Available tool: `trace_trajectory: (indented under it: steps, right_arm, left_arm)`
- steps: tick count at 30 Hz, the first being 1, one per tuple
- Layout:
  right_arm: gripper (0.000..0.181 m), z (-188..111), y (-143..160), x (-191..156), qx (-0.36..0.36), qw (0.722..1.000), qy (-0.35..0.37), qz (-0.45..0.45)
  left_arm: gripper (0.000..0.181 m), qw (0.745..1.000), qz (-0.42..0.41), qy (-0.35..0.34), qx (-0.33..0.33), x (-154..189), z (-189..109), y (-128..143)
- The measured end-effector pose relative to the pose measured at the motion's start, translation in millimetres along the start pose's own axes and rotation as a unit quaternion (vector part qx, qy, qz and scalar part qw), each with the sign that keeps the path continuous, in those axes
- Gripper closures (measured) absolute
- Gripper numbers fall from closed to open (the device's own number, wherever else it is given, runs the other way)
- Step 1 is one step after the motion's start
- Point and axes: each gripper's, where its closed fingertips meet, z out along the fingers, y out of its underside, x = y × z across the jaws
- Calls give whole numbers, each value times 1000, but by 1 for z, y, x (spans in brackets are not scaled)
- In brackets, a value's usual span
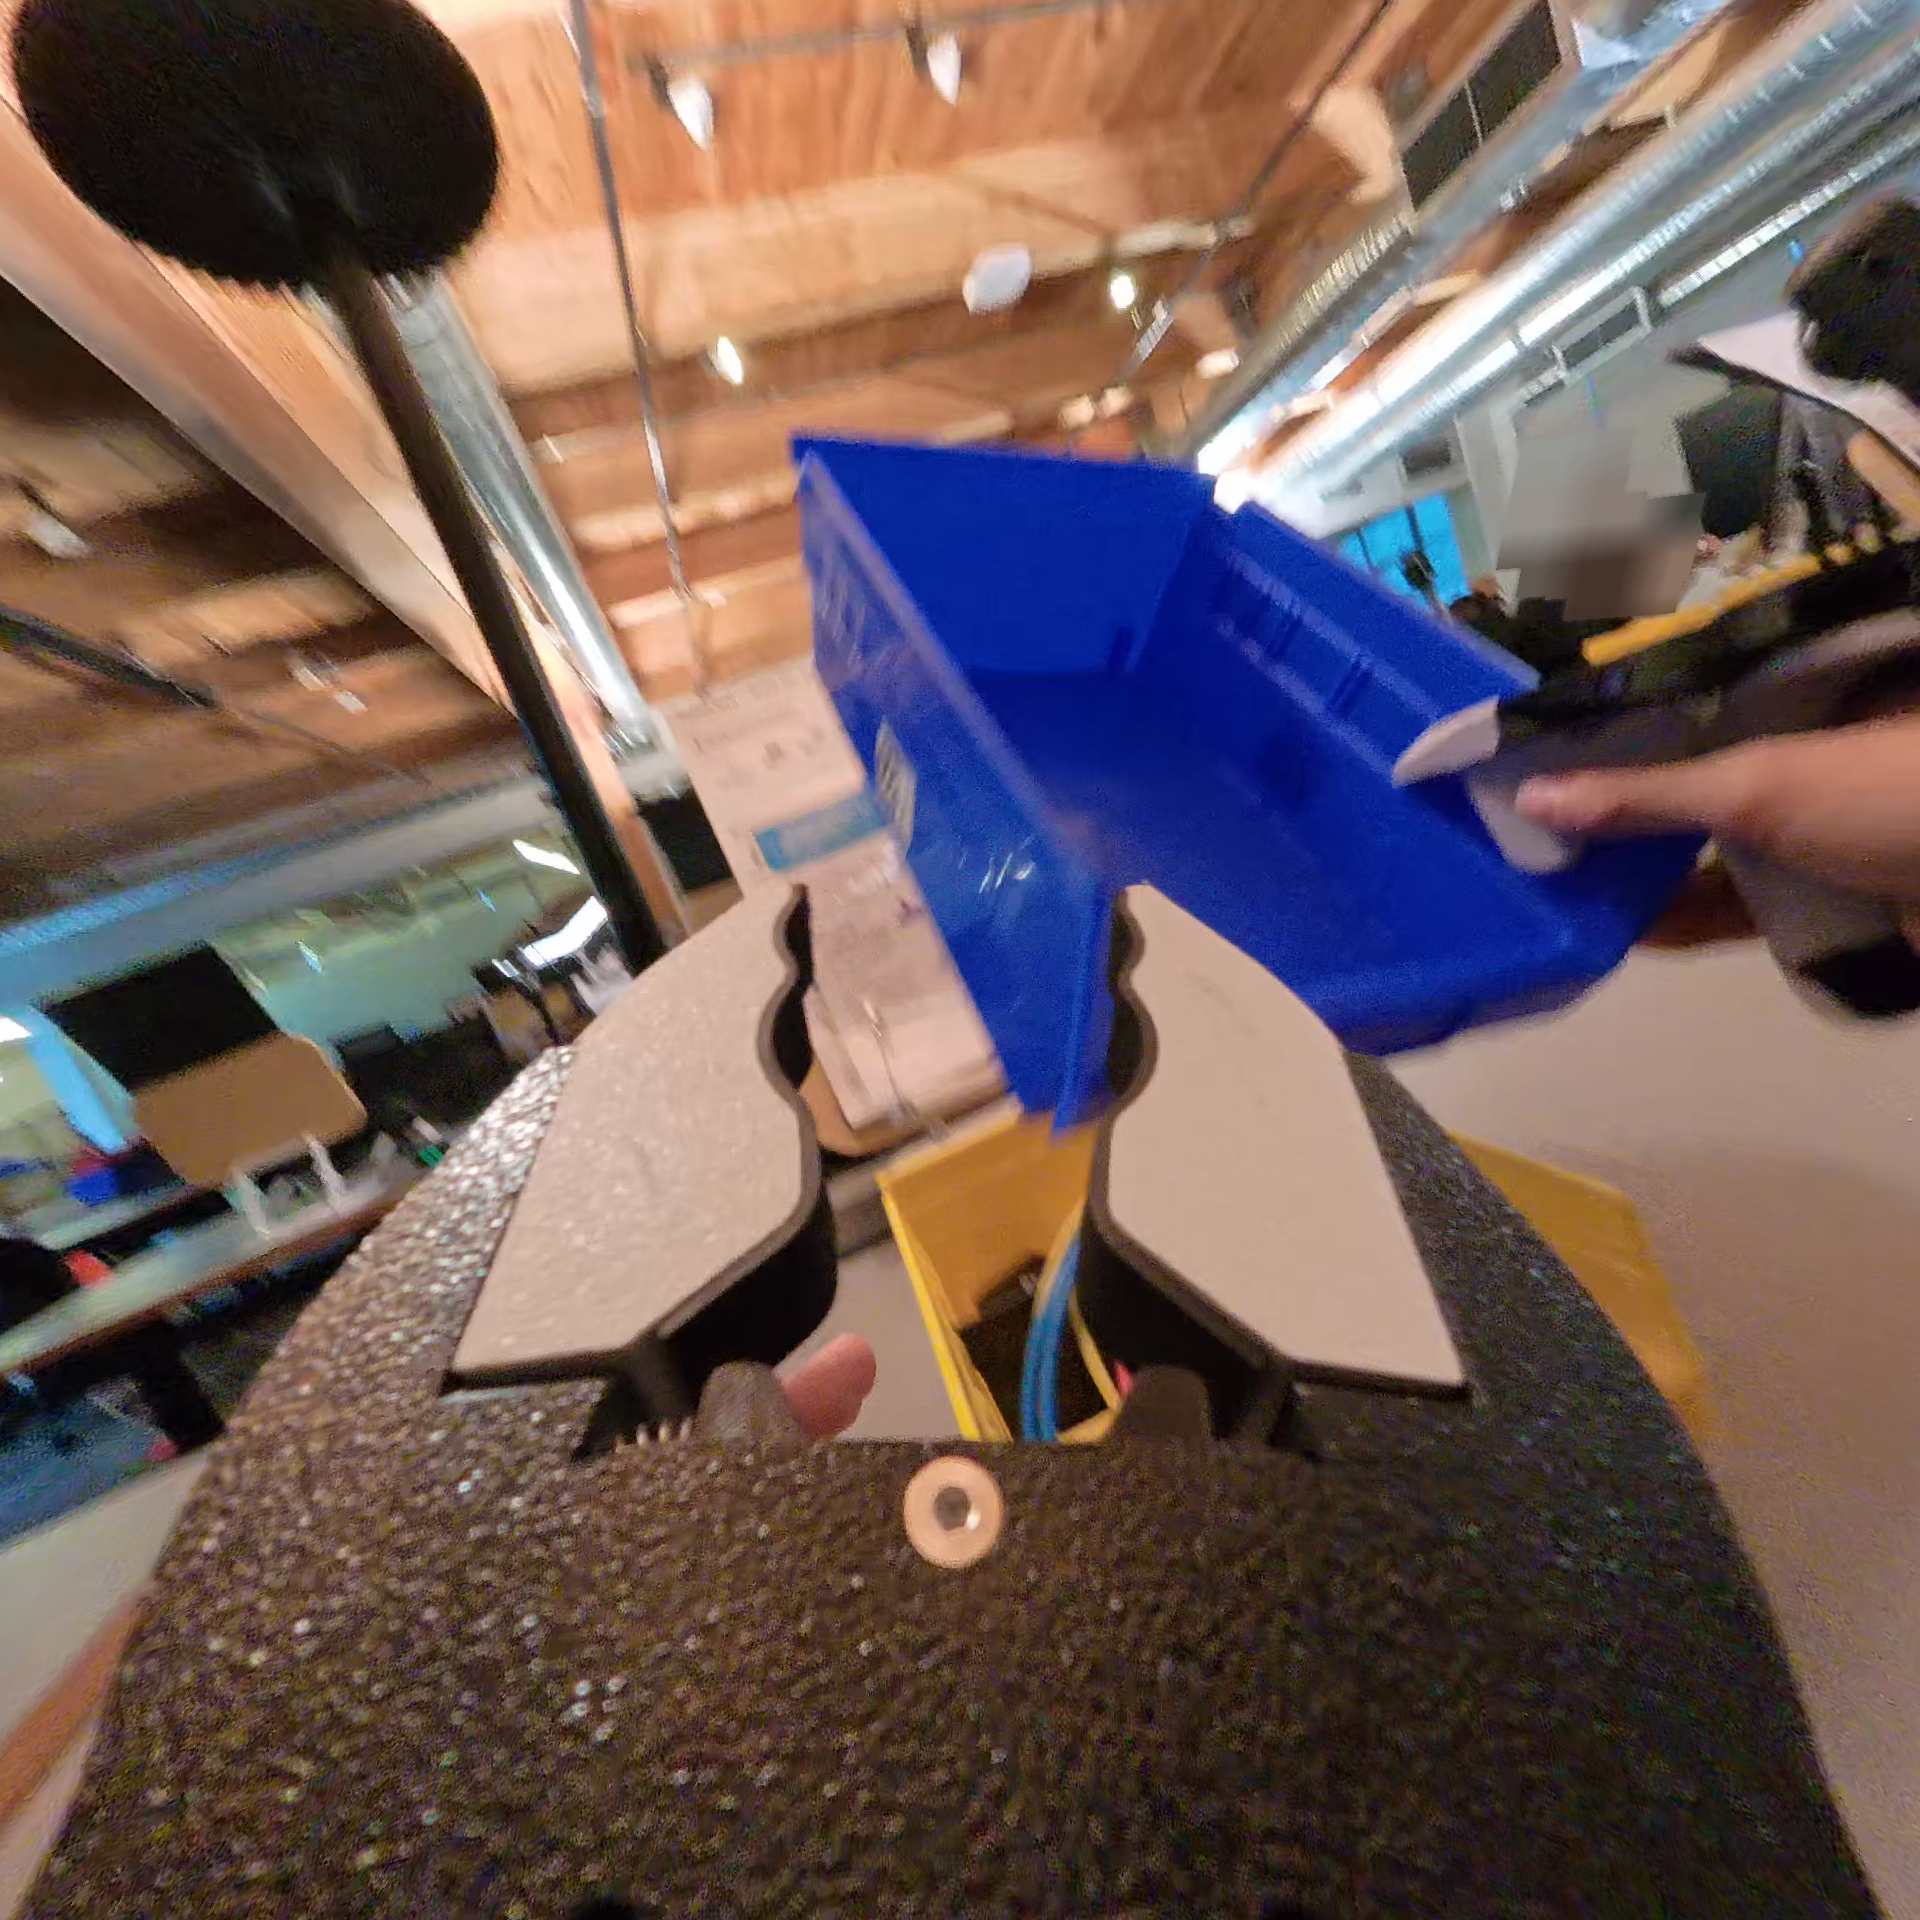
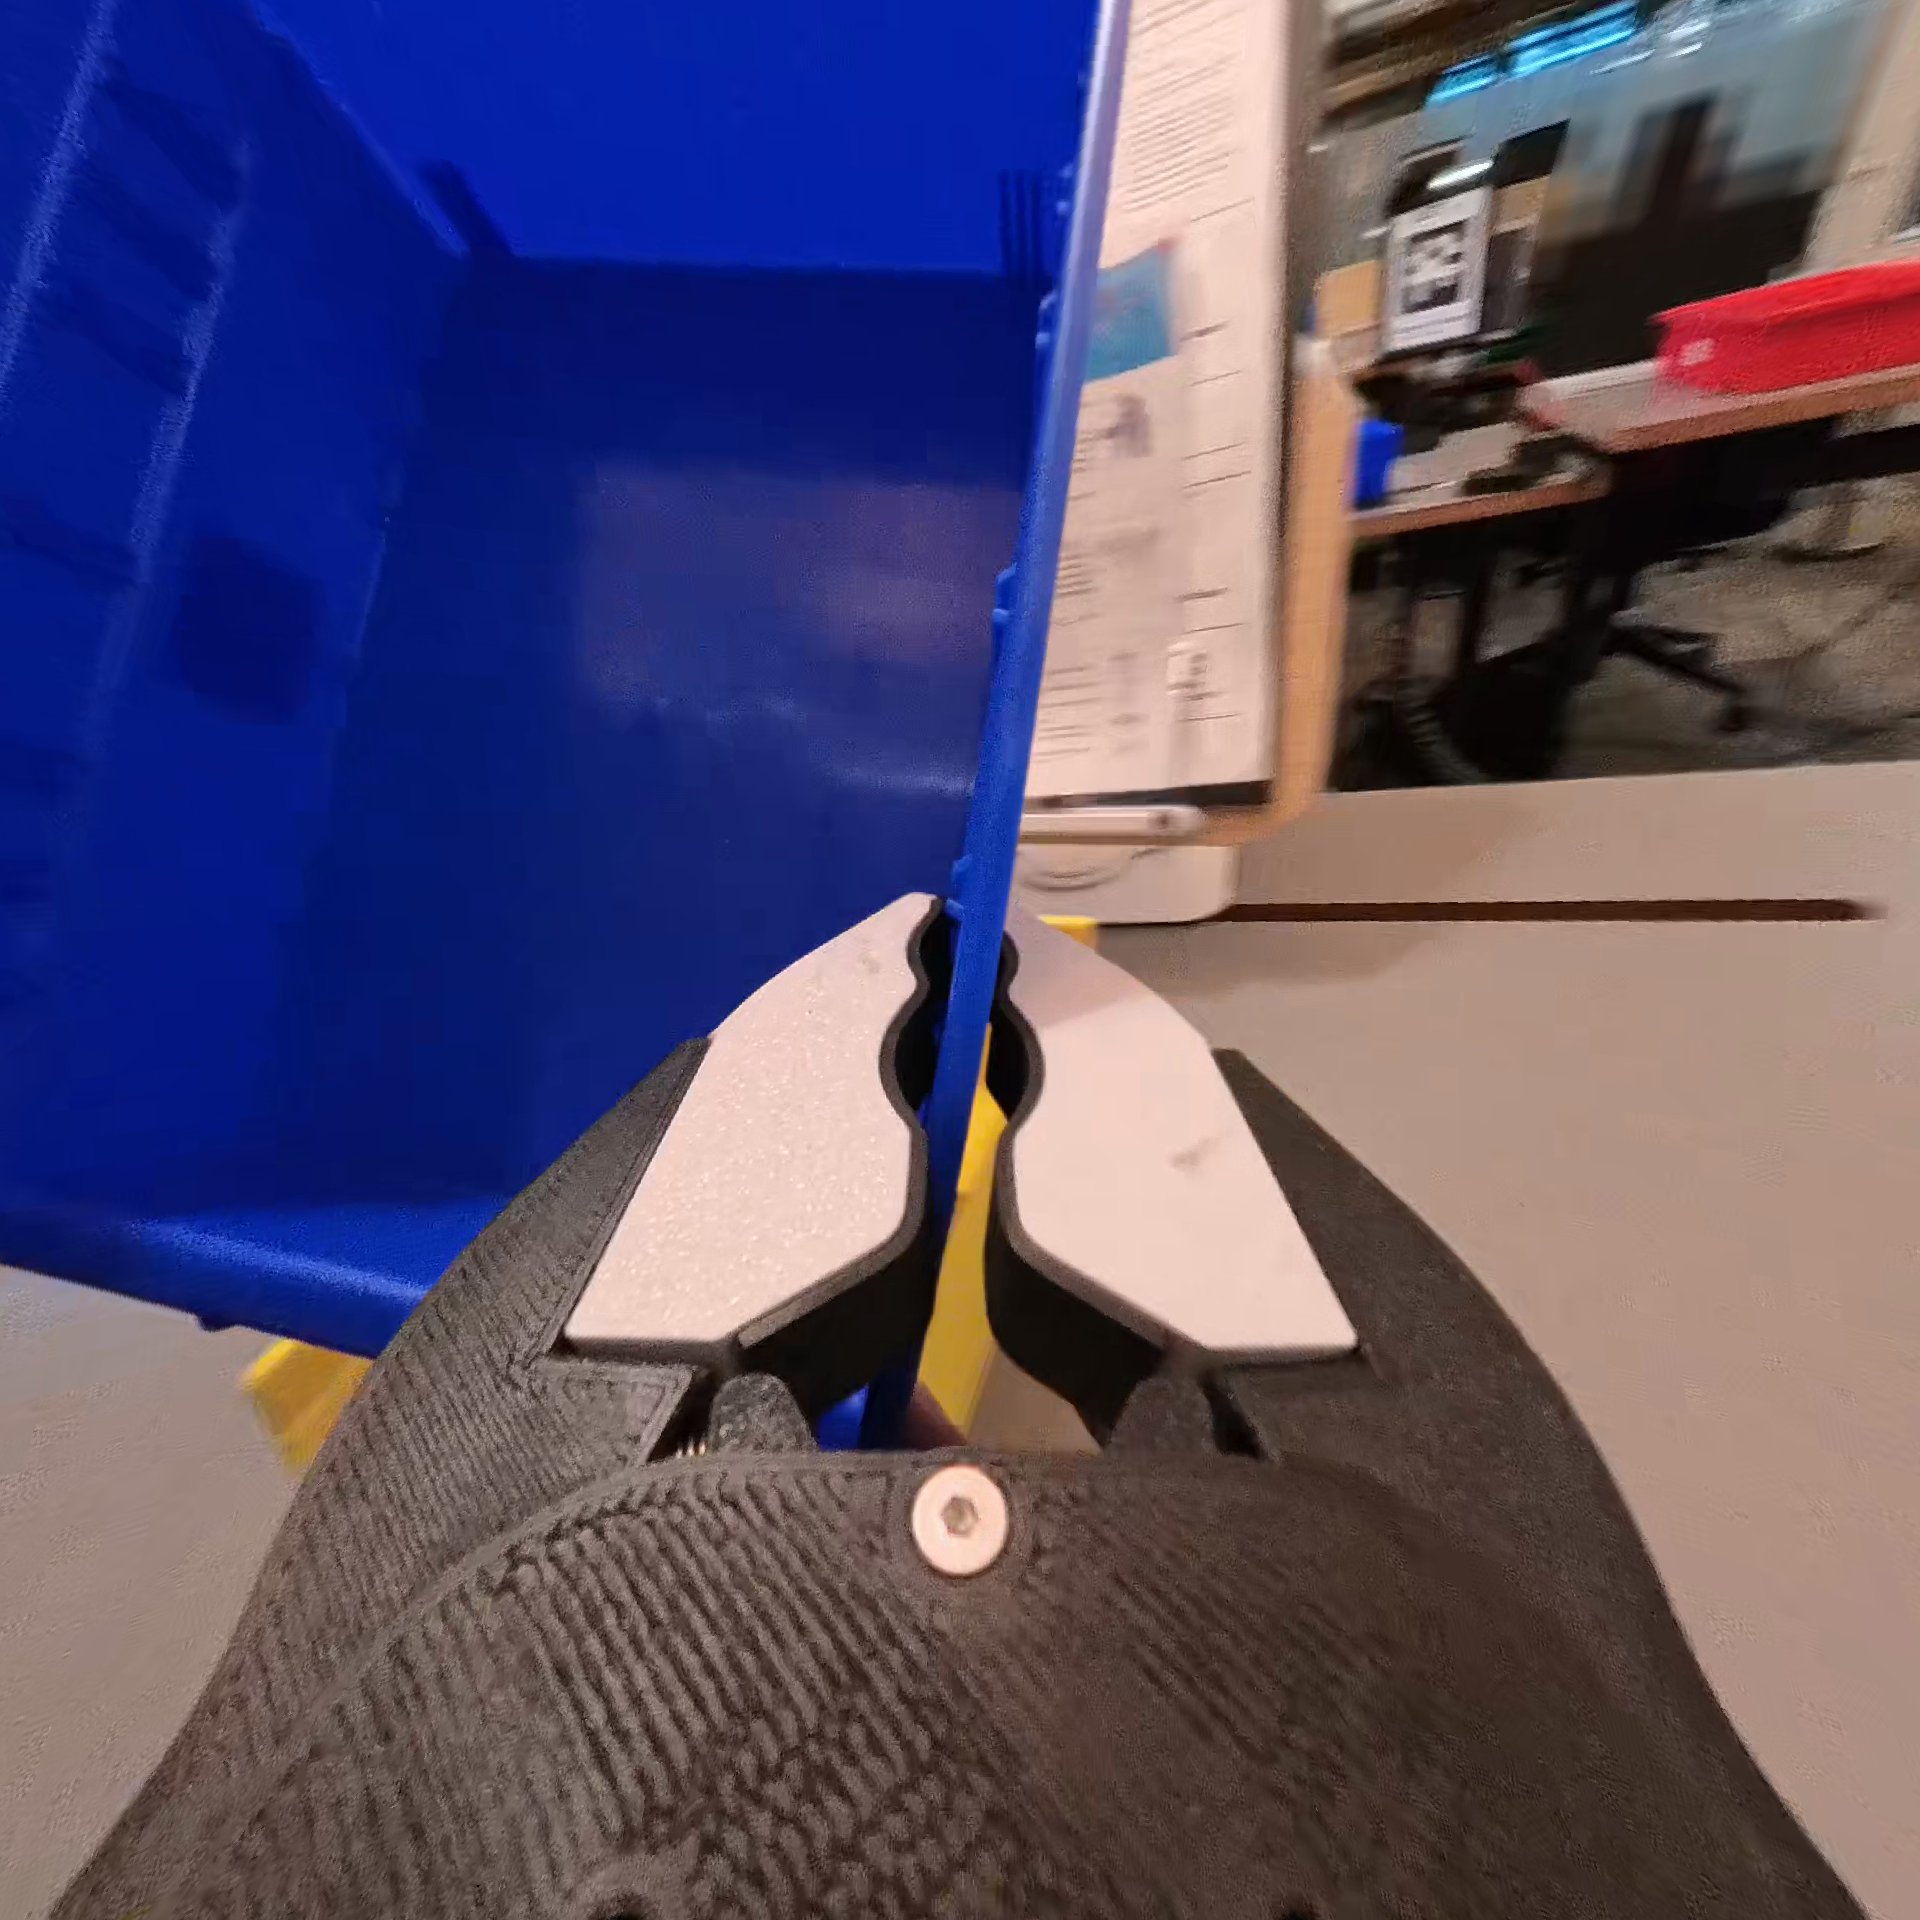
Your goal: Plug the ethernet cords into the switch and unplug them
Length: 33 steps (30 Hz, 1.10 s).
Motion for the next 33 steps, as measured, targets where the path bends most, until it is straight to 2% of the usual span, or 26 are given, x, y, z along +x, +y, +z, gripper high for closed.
trace_trajectory:
  steps: [1, 4, 7, 10, 12, 14, 16, 17, 18, 22, 24, 31, 33]
  right_arm:
    - [177, -5, -8, 22, 0, 1000, 20, -7]
    - [177, -23, -24, 92, -3, 998, 70, -10]
    - [177, -41, -21, 162, -32, 992, 125, -8]
    - [177, -52, 8, 225, -97, 980, 173, 0]
    - [177, -55, 36, 258, -151, 969, 195, 3]
    - [177, -55, 69, 285, -208, 955, 209, 7]
    - [177, -55, 99, 304, -262, 941, 215, 18]
    - [177, -55, 110, 311, -282, 934, 219, 19]
    - [177, -52, 113, 316, -284, 933, 220, 15]
    - [176, -37, 114, 326, -319, 923, 215, -17]
    - [176, -25, 114, 330, -333, 921, 200, -24]
    - [173, 17, 101, 353, -300, 934, 172, -86]
    - [156, 19, 92, 359, -292, 929, 189, -125]
  left_arm:
    - [119, 999, -20, 12, -31, 1, 0, 13]
    - [104, 986, -79, 32, -140, 1, -3, 67]
    - [100, 961, -143, 50, -230, 8, -8, 124]
    - [103, 940, -179, 52, -287, 17, -6, 168]
    - [103, 929, -187, 53, -314, 23, -1, 188]
    - [111, 927, -171, 37, -333, 21, 4, 204]
    - [133, 928, -174, 36, -327, 21, 10, 207]
    - [160, 931, -170, 19, -323, 15, 12, 208]
    - [167, 933, -156, 7, -323, 9, 13, 209]
    - [175, 931, -126, -36, -341, -19, 10, 219]
    - [176, 929, -159, -49, -331, -33, 8, 224]
    - [175, 919, -159, -107, -344, -100, -4, 245]
    - [175, 914, -164, -130, -349, -125, -7, 254]
